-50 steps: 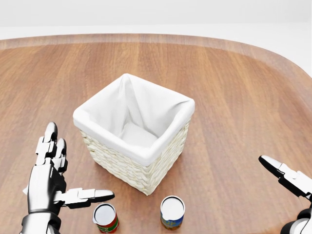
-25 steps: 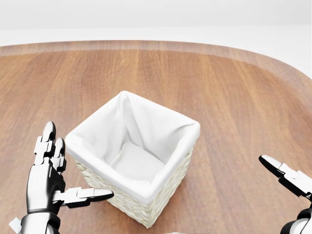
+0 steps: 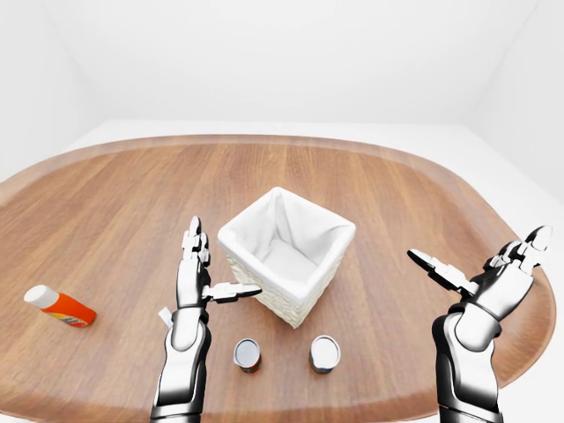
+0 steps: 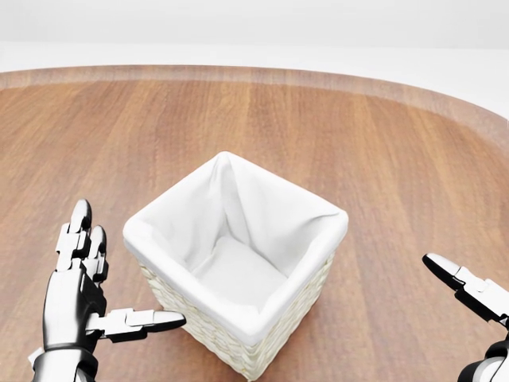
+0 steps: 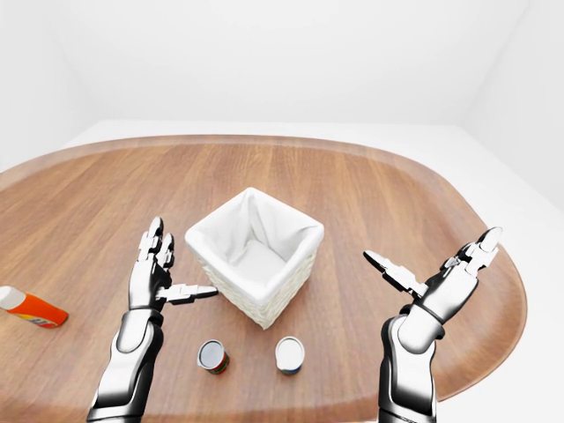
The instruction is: Pick up the alphabet soup and the cream cheese box, and put them in the basket.
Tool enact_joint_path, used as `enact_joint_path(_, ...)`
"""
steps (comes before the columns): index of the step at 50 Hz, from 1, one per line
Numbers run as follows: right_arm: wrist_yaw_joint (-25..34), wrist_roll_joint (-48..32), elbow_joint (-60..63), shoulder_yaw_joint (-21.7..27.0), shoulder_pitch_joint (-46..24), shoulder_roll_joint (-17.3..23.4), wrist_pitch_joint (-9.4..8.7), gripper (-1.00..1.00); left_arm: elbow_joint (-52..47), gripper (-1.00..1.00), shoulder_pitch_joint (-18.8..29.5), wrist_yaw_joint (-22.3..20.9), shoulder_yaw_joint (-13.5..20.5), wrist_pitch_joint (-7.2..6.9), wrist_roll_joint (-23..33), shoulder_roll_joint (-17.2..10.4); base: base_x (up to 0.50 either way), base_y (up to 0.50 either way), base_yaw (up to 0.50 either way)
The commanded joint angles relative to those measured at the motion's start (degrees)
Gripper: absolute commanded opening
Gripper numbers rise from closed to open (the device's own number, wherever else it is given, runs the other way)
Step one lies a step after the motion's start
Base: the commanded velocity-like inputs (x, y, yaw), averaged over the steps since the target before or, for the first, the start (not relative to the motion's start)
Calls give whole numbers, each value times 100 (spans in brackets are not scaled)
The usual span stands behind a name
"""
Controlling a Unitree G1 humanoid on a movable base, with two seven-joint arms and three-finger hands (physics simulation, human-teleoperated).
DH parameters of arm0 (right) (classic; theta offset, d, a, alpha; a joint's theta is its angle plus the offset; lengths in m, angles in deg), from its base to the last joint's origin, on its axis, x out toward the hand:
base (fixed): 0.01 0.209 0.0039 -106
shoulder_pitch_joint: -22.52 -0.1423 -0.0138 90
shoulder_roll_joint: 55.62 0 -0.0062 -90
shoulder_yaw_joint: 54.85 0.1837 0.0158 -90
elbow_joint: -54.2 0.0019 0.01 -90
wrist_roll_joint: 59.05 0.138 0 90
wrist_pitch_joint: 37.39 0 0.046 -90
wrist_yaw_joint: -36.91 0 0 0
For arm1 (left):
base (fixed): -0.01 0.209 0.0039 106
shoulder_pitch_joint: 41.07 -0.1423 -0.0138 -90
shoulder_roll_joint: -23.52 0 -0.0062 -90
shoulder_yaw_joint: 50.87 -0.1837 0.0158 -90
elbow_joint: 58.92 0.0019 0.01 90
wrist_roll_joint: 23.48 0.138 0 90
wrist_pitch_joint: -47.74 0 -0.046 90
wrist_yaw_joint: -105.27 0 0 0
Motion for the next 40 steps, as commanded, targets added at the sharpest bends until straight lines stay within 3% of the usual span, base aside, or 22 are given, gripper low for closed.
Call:
enact_joint_path(1, 0, 0, -39, 7, -6, 3, 35, 100, -52, 100, -29, -28, -11, -44, 1, 9, 21, 2, 0)
enact_joint_path(9, 0, 0, -23, 7, -6, 5, 16, 100, 45, 100, 11, -40, 16, -5, -41, 4, 21, 2, 0)
enact_joint_path(12, 0, -8, -53, 2, -16, 8, 21, 100, -91, 100, -42, -27, -5, -97, -23, 8, 20, 2, 0)
enact_joint_path(19, 0, -8, -108, -4, -37, 18, 35, 100, -196, 100, -121, -58, -10, -121, 69, -5, 5, 0, 0)
enact_joint_path(24, 0, -2, -137, -7, -51, 32, 37, 100, -317, 100, -149, -72, 81, -411, 53, -40, 0, 0, 0)
enact_joint_path(25, 0, 0, -149, -8, -56, 35, 41, 100, -301, 100, -157, -72, 92, -386, 75, -43, 0, 0, 0)
enact_joint_path(26, 0, -3, -147, -14, -62, 40, 19, 100, -22, 100, -76, 355, 143, -247, 522, -69, 0, 0, 0)
enact_joint_path(27, 0, -3, -147, -14, -62, 41, 18, 100, -2, 100, -70, 378, 148, -238, 549, -69, 0, 0, 0)
enact_joint_path(28, 0, 12, -114, -9, -61, 40, -26, 100, -88, 100, -111, 308, 116, -308, 567, -81, 0, 0, 0)
enact_joint_path(29, 0, 18, -134, -5, -70, 45, -17, 100, -106, 100, -139, 343, 112, -269, 669, -93, 0, 0, 0)
enact_joint_path(32, 0, 15, -160, -8, -75, 50, 7, 100, -217, 100, -200, 385, 174, -363, 760, -101, 0, 0, 0)
enact_joint_path(35, 0, 13, -131, -10, -77, 53, -32, 100, -213, 100, -248, 321, 213, -326, 843, -130, 0, 0, 0)
enact_joint_path(37, 0, 28, -184, 3, -87, 60, 6, 100, -334, 100, -293, 240, 266, -530, 865, -155, 0, 0, 0)
enact_joint_path(38, 0, 35, -191, 6, -89, 61, 11, 100, -405, 100, -317, 284, 275, -533, 955, -149, 0, 0, 0)
enact_joint_path(39, 0, 37, -205, 7, -92, 64, 18, 100, -536, 100, -355, 269, 275, -622, 1030, -150, 0, 0, 0)
enact_joint_path(40, 0, 37, -202, 4, -90, 64, 20, 100, -558, 100, -366, 322, 249, -524, 1278, -201, 0, 0, 0)
